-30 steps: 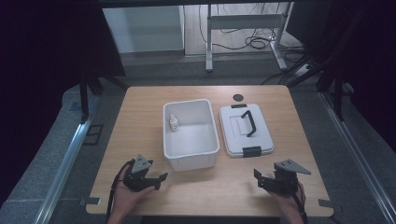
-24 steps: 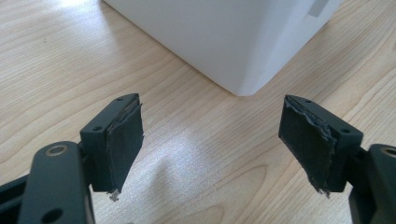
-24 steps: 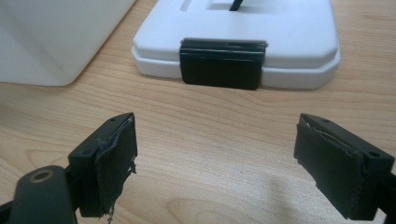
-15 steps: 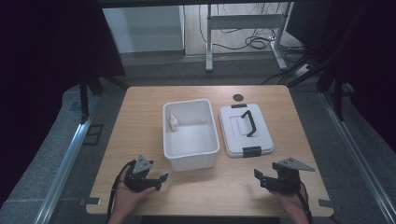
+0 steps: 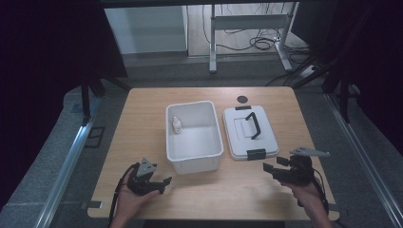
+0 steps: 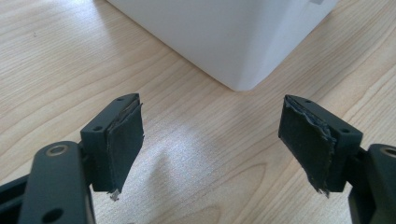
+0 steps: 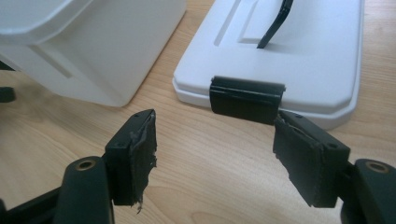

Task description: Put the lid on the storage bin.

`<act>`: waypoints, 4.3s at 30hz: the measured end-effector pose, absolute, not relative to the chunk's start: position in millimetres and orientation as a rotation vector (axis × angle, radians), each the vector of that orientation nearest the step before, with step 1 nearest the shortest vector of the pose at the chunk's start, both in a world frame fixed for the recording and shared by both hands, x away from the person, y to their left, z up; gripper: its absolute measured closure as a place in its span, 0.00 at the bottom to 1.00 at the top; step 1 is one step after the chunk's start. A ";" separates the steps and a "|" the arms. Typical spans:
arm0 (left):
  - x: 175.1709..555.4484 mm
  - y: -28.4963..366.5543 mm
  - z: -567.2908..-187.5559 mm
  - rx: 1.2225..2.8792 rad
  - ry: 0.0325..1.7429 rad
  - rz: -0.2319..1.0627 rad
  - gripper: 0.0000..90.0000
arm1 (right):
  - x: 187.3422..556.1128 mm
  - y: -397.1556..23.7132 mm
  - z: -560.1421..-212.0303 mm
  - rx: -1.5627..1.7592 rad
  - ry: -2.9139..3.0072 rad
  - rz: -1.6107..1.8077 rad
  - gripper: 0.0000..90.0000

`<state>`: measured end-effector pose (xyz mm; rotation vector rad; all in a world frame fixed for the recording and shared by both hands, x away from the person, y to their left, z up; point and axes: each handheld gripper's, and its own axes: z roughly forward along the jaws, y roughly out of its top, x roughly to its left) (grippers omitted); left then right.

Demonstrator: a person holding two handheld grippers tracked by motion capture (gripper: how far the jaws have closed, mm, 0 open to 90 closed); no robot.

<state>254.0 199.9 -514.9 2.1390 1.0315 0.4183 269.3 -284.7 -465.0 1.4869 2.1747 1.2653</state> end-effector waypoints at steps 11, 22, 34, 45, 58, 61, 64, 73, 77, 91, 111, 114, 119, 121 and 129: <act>254.9 199.4 -517.6 2.147 1.038 0.414 0.25 | 308.7 -295.9 -436.0 1.496 2.308 1.306 0.36; 255.4 200.5 -518.3 2.153 1.034 0.411 0.25 | 341.7 -287.3 -407.8 1.479 2.374 1.275 0.39; 255.2 201.2 -517.7 2.150 1.034 0.410 0.25 | 367.1 -283.4 -397.3 1.516 2.358 1.257 0.40; 255.5 201.7 -517.8 2.149 1.034 0.405 0.25 | 391.5 -275.5 -388.0 1.572 2.383 1.217 0.42; 255.6 201.2 -517.9 2.149 1.032 0.400 0.25 | 422.9 -262.3 -381.0 1.619 2.460 1.103 0.52; 255.3 201.1 -517.4 2.144 1.034 0.398 0.25 | 427.6 -260.6 -381.1 1.635 2.467 1.081 0.54; 255.3 201.0 -517.3 2.148 1.029 0.400 0.25 | 434.1 -257.5 -382.1 1.648 2.484 1.059 0.56; 255.0 200.2 -516.9 2.148 1.023 0.396 0.25 | 455.4 -253.4 -389.9 1.700 2.508 0.961 0.61; 254.6 201.4 -515.9 2.143 1.023 0.396 0.25 | 462.9 -253.5 -395.2 1.717 2.515 0.945 0.62; 256.1 201.2 -517.8 2.150 1.023 0.392 0.25 | 489.2 -257.6 -425.3 1.799 2.515 0.819 0.69; 256.7 202.9 -519.5 2.149 1.030 0.386 0.25 | 511.2 -260.3 -462.9 1.939 2.527 0.789 0.78; 256.7 202.9 -520.0 2.151 1.030 0.383 0.25 | 512.4 -261.5 -466.3 1.973 2.516 0.808 0.82; 256.8 203.1 -519.9 2.148 1.031 0.381 0.25 | 513.4 -261.1 -469.6 2.008 2.503 0.801 0.85; 256.9 203.1 -520.0 2.150 1.031 0.378 0.25 | 513.6 -258.6 -470.9 2.039 2.492 0.792 0.87; 257.0 202.5 -520.5 2.156 1.029 0.373 0.25 | 513.4 -257.8 -472.7 2.107 2.453 0.806 0.92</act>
